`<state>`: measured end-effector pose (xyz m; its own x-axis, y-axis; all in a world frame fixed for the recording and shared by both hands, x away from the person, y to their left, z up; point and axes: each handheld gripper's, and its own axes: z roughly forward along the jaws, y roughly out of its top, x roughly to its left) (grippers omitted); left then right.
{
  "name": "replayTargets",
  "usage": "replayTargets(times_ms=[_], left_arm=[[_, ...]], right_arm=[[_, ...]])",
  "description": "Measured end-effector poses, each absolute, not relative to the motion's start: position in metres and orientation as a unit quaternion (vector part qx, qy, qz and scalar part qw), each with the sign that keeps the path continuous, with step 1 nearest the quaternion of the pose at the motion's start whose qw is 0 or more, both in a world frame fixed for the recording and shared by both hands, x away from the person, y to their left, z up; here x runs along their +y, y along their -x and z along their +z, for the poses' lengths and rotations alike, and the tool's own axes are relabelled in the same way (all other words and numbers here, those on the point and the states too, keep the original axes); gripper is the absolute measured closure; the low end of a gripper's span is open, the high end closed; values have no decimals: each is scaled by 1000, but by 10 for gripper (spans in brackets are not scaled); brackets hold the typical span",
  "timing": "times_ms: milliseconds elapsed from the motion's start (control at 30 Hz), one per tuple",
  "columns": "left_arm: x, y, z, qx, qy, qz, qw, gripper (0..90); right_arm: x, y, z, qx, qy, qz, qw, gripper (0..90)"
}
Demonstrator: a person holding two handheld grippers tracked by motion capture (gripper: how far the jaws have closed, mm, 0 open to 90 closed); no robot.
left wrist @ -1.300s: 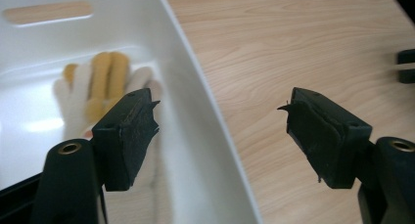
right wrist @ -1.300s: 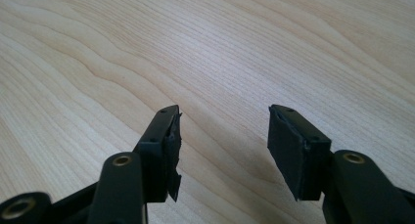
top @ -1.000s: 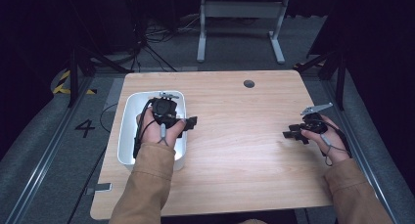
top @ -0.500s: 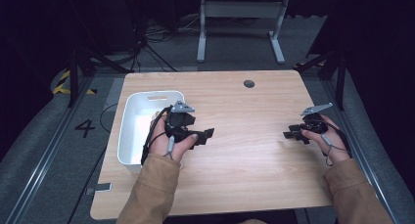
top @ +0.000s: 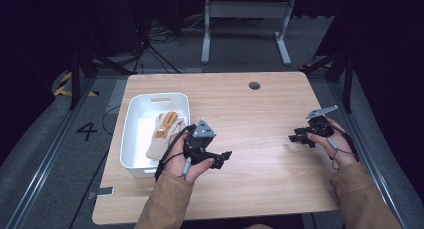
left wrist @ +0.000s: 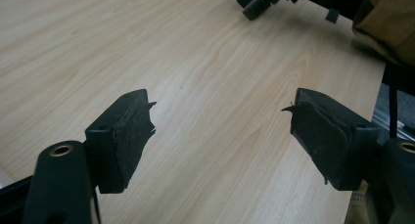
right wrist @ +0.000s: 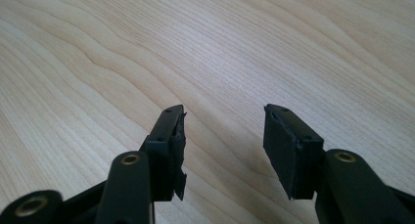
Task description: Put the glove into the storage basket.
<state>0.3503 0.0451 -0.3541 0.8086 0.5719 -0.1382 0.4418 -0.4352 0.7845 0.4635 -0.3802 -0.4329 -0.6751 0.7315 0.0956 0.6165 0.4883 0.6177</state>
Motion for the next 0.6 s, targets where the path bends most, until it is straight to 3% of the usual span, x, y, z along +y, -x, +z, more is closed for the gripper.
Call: replayTargets(times_ms=[367, 600], left_arm=[[32, -348, -405, 264, -864, 57, 425, 263], [21, -345, -440, 262, -888, 28, 376, 259]], right_arm=[[-377, -463, -434, 859, -390, 321, 86, 512], [-374, -463, -439, 861, -387, 319, 80, 509]])
